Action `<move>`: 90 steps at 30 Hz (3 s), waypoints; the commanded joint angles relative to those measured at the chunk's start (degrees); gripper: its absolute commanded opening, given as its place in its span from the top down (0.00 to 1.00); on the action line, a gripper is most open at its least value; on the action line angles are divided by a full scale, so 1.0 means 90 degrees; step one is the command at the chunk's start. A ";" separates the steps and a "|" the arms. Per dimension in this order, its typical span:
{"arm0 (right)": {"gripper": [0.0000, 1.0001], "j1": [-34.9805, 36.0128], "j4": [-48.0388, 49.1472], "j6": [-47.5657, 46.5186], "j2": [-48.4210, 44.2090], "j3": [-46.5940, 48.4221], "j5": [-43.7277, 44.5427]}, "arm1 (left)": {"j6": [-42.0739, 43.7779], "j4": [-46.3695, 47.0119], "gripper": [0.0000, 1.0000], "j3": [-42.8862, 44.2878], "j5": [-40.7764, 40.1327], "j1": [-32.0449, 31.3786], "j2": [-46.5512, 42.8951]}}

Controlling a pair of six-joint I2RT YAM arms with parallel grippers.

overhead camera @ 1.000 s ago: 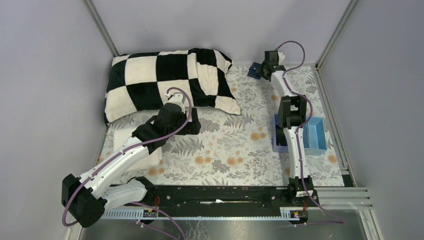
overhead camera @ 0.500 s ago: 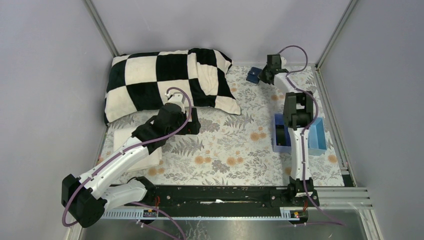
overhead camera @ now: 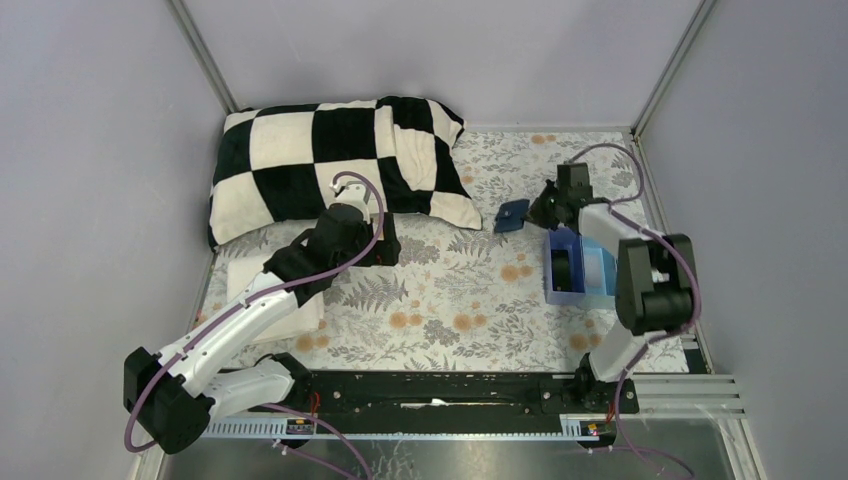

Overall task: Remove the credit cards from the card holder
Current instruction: Move the card holder to the center of the board, then open the card holder at the center of the board.

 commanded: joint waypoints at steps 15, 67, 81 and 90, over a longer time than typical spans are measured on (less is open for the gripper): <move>1.00 0.2122 0.0309 0.1323 -0.4236 -0.3953 -0.0738 | -0.1247 0.0047 0.01 -0.0171 0.0636 -0.0019 0.0381; 0.60 0.3562 0.2365 0.2253 -0.1432 -0.4245 -0.0888 | -0.2444 0.0725 0.55 0.1009 -0.1029 -0.2467 0.3943; 0.63 0.3562 0.2428 0.2229 -0.1113 -0.4200 -0.0913 | -0.2401 0.0379 0.63 0.1328 -0.1065 -0.2471 0.4847; 0.63 0.3555 0.2453 0.2283 -0.1151 -0.4322 -0.0827 | -0.2327 0.0225 0.67 0.1120 -0.1041 -0.2511 0.4738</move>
